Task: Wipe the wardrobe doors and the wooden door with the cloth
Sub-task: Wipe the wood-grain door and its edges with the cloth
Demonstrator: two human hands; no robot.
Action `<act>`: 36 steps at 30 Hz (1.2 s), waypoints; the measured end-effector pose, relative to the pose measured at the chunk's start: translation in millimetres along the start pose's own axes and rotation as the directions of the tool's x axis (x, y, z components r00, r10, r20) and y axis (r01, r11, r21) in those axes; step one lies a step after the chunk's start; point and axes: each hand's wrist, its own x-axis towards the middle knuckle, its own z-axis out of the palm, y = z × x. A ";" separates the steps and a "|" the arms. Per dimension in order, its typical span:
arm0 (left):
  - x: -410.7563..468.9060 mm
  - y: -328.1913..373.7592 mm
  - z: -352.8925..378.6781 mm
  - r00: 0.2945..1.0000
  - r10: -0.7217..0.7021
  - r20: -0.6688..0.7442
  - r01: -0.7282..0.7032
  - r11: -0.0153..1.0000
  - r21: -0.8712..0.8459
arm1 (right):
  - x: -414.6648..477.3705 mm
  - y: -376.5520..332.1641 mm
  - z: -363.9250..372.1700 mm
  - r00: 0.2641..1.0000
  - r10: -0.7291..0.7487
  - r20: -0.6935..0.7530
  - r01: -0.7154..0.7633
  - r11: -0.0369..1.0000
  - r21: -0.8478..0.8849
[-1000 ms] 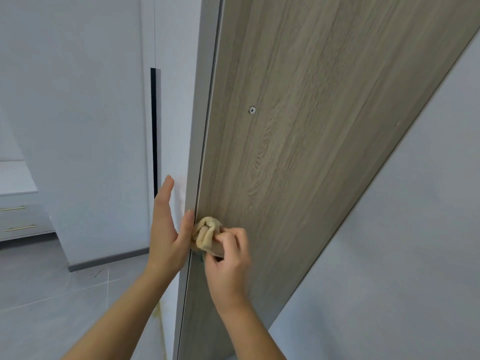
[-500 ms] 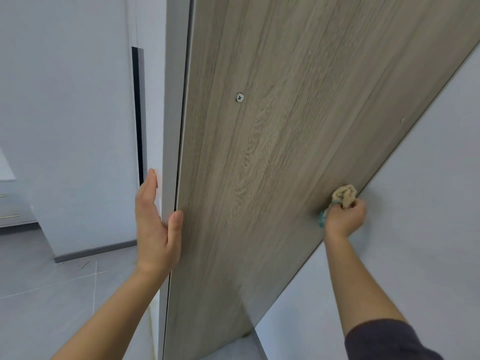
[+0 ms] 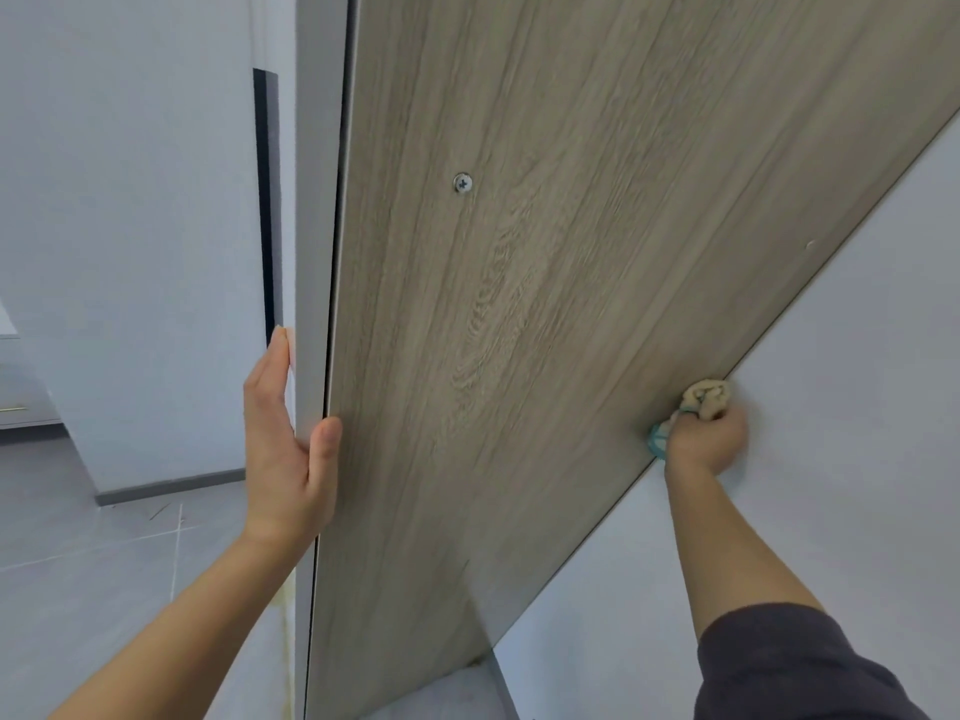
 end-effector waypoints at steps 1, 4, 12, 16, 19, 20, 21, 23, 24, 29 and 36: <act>0.2 0.0 -0.1 1.000 -0.003 0.003 0.003 1.000 -0.003 | -9.8 0.3 0.0 1.000 0.001 0.009 -0.001 1.000 -0.004; 0.5 1.7 -1.6 1.000 -0.013 0.027 0.014 0.999 -0.029 | -51.0 2.2 0.0 0.999 0.004 0.048 -0.004 1.000 0.013; -0.6 7.0 -10.9 0.994 -0.010 0.109 0.020 0.995 -0.098 | -209.5 -12.5 -4.1 0.967 -0.115 0.226 0.054 0.964 0.262; 0.0 8.9 -21.7 0.989 0.002 0.149 0.011 0.996 -0.085 | -288.8 -25.1 -5.9 0.932 -0.178 0.316 0.044 0.921 0.388; 0.6 11.1 -29.6 0.983 -0.043 0.180 0.061 0.994 -0.091 | -343.2 -36.0 -9.9 0.885 -0.292 0.363 0.100 0.880 0.464; -0.9 12.3 -34.0 0.980 -0.066 0.186 0.086 0.991 -0.099 | -358.4 -37.8 -11.6 0.860 -0.345 0.376 0.132 0.862 0.489; 0.0 13.5 -33.7 0.976 -0.081 0.200 0.105 0.989 -0.109 | -367.3 -39.2 -11.2 0.839 -0.394 0.376 0.168 0.844 0.509; -5.3 13.7 -36.7 0.974 -0.094 0.208 0.118 0.987 -0.107 | -379.9 -40.1 -12.1 0.788 -0.483 0.381 0.249 0.817 0.520; -9.6 12.8 -36.2 0.974 -0.098 0.203 0.122 0.987 -0.109 | -382.1 -40.4 -13.5 0.761 -0.526 0.381 0.292 0.801 0.522; -29.6 7.0 -13.5 0.963 -0.235 0.129 0.259 0.940 -0.220 | -362.6 -33.4 -14.9 0.673 -0.647 0.359 0.444 0.742 0.503; -29.1 0.7 -0.4 0.980 -0.195 0.040 0.199 0.969 -0.147 | -254.8 -14.8 -7.9 0.864 -0.420 0.280 0.293 0.869 0.400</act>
